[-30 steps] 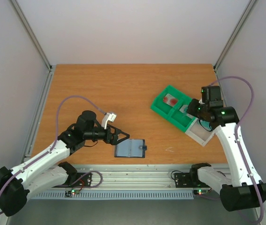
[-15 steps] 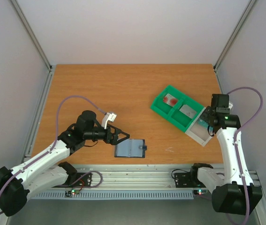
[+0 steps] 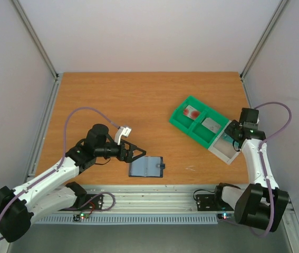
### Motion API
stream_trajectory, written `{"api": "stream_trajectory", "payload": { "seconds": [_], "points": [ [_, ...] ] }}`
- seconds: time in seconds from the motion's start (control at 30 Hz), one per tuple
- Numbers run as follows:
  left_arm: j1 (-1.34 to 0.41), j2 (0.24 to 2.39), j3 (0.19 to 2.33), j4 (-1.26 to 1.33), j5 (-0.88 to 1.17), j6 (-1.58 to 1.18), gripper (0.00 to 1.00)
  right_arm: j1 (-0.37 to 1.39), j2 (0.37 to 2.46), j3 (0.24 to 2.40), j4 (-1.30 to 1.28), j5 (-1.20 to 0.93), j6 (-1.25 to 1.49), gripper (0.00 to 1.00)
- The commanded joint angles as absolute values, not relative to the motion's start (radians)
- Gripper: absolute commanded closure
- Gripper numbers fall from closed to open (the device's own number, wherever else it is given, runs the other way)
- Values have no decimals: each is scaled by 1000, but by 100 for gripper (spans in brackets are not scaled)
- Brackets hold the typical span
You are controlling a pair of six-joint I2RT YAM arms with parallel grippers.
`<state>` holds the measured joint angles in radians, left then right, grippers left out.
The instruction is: Take the credit cards out of the card holder
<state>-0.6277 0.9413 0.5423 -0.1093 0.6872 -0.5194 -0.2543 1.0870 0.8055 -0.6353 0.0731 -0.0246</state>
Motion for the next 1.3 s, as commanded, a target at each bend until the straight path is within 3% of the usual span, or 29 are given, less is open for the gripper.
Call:
{"api": "stream_trajectory", "payload": {
  "seconds": [0.0, 0.57, 1.0, 1.27],
  "points": [
    [-627, 925, 551, -78, 673, -517, 0, -267, 1131, 788, -518, 16, -68, 99],
    [-627, 941, 541, -57, 664, -536, 1, -319, 1208, 764, -427, -99, -113, 99],
    [-627, 930, 541, -71, 652, -535, 1, -333, 1258, 765, -429, -29, -138, 99],
    [-626, 930, 541, -73, 652, -538, 1, -332, 1314, 769, -431, 33, -122, 94]
  ]
}}
